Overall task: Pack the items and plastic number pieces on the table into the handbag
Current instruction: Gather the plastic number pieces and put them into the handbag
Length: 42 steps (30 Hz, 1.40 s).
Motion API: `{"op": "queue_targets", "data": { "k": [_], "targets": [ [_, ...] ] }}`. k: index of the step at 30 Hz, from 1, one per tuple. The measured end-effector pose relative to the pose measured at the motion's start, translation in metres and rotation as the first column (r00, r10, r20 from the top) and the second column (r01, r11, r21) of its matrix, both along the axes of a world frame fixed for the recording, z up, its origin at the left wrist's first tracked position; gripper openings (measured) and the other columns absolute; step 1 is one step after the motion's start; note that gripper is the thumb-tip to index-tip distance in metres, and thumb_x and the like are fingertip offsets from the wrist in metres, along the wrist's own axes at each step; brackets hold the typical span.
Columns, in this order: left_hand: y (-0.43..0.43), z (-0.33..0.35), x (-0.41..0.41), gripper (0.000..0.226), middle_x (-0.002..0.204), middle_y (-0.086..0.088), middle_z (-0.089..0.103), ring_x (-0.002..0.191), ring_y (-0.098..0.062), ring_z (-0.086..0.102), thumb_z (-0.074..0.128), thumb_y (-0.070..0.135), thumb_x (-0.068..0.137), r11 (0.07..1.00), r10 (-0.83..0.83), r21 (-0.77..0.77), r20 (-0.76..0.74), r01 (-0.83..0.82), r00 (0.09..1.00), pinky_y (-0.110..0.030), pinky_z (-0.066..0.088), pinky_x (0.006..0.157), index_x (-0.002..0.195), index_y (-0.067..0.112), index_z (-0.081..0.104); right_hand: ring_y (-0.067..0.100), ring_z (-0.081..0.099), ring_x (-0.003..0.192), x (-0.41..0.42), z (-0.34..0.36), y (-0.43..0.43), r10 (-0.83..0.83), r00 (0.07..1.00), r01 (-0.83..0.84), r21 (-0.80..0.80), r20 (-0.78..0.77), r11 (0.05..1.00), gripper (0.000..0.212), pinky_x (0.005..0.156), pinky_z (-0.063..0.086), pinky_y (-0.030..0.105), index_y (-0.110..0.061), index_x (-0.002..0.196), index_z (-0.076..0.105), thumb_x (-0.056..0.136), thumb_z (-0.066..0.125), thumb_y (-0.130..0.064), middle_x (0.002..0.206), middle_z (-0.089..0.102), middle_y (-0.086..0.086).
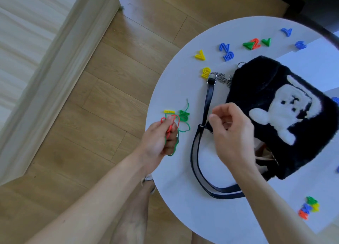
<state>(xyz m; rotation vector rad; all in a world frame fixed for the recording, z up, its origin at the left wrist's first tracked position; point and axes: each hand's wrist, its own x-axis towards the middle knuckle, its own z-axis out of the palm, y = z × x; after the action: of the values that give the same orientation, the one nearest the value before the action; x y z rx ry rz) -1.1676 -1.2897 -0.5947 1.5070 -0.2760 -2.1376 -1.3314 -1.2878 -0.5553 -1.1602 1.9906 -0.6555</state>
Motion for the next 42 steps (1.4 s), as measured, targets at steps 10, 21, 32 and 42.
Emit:
{"op": "queue_targets", "data": {
  "k": [10,21,32,42],
  "targets": [
    [0.037,-0.055,-0.002,0.049,0.039,0.008,0.032,0.048,-0.022,0.03,0.045,0.055,0.082,0.954,-0.268,0.03,0.531,0.298,0.804,-0.036,0.026,0.057,0.045,0.023,0.039,0.027,0.044,0.119,0.028,-0.117,-0.024,0.668,0.641,-0.582,0.328,-0.377,0.744,0.066,0.058,0.046,0.033,-0.026,0.136,0.04,0.079,0.074,-0.031,0.134,0.033,0.007],
    [0.032,-0.074,-0.001,0.052,0.036,0.009,0.03,0.046,-0.016,0.028,0.047,0.028,0.101,0.964,-0.216,0.009,0.608,0.266,0.764,-0.031,0.021,0.054,0.052,0.023,0.031,0.026,0.049,0.087,0.038,-0.136,-0.028,0.719,0.485,-0.778,0.131,-0.498,0.615,0.017,0.039,0.017,0.018,-0.013,0.092,0.06,0.081,0.073,-0.011,0.1,0.052,0.007],
    [0.012,-0.046,-0.008,0.035,0.064,-0.002,0.042,0.045,-0.01,0.034,0.044,0.025,0.103,0.989,-0.149,0.051,0.381,0.141,0.912,-0.025,0.025,0.046,0.07,0.017,0.048,0.011,0.062,0.087,0.025,-0.075,-0.013,0.181,0.961,-0.189,0.021,0.212,0.982,0.008,0.069,0.056,0.041,-0.021,0.089,0.073,0.083,0.077,-0.018,0.091,0.064,-0.007],
    [0.025,0.005,-0.089,0.064,0.074,0.008,0.069,0.069,-0.007,0.068,0.027,0.054,0.104,0.958,-0.061,0.262,-0.206,0.115,0.977,-0.02,0.051,0.06,0.07,0.027,0.074,0.019,0.06,0.095,-0.032,-0.009,0.065,0.418,0.863,-0.448,-0.049,-0.284,0.893,0.02,0.065,0.054,0.037,-0.012,0.096,0.076,0.083,0.068,-0.001,0.107,0.064,-0.004]
  ]
}}
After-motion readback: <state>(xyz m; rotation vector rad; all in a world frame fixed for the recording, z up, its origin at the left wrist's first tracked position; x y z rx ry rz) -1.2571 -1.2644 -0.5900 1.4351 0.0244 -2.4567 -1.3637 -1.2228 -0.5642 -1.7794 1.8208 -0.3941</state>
